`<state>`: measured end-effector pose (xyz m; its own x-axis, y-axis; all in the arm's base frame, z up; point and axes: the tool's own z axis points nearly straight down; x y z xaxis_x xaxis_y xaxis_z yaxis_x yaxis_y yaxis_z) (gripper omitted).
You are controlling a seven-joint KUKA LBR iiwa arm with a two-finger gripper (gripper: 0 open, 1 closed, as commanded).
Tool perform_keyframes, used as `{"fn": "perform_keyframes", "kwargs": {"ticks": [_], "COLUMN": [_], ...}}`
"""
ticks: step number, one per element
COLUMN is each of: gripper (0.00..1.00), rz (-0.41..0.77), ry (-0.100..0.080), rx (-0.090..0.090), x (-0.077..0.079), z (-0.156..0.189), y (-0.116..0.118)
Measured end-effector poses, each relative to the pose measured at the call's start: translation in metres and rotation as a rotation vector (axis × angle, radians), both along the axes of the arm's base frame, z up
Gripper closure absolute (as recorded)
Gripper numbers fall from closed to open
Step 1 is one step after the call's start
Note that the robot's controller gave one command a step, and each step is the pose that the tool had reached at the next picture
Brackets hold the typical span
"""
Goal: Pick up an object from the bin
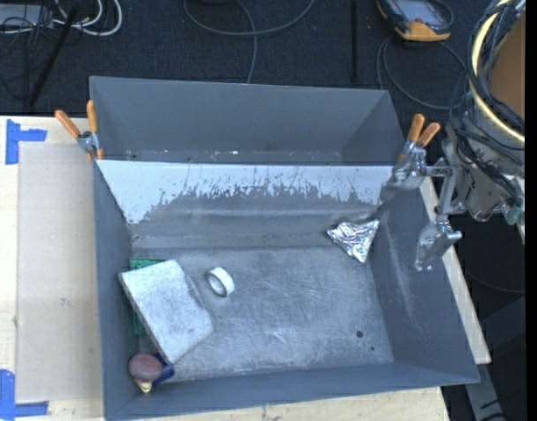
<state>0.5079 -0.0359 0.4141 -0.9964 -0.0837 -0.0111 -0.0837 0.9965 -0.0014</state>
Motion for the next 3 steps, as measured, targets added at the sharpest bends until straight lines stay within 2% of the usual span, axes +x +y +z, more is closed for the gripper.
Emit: {"fn": "perform_keyframes", "kwargs": {"ticks": [1, 2, 3], "gripper": [0.00, 0.00, 0.00], "rz": [-0.072, 0.075, 0.269], "ry": [0.020, 0.018, 0.011], "rx": [0.002, 0.001, 0.001], "x": [0.021, 0.067, 0.086], "z": [-0.136, -0.283, -0.339], "y": [0.042, 0.079, 0.149]}}
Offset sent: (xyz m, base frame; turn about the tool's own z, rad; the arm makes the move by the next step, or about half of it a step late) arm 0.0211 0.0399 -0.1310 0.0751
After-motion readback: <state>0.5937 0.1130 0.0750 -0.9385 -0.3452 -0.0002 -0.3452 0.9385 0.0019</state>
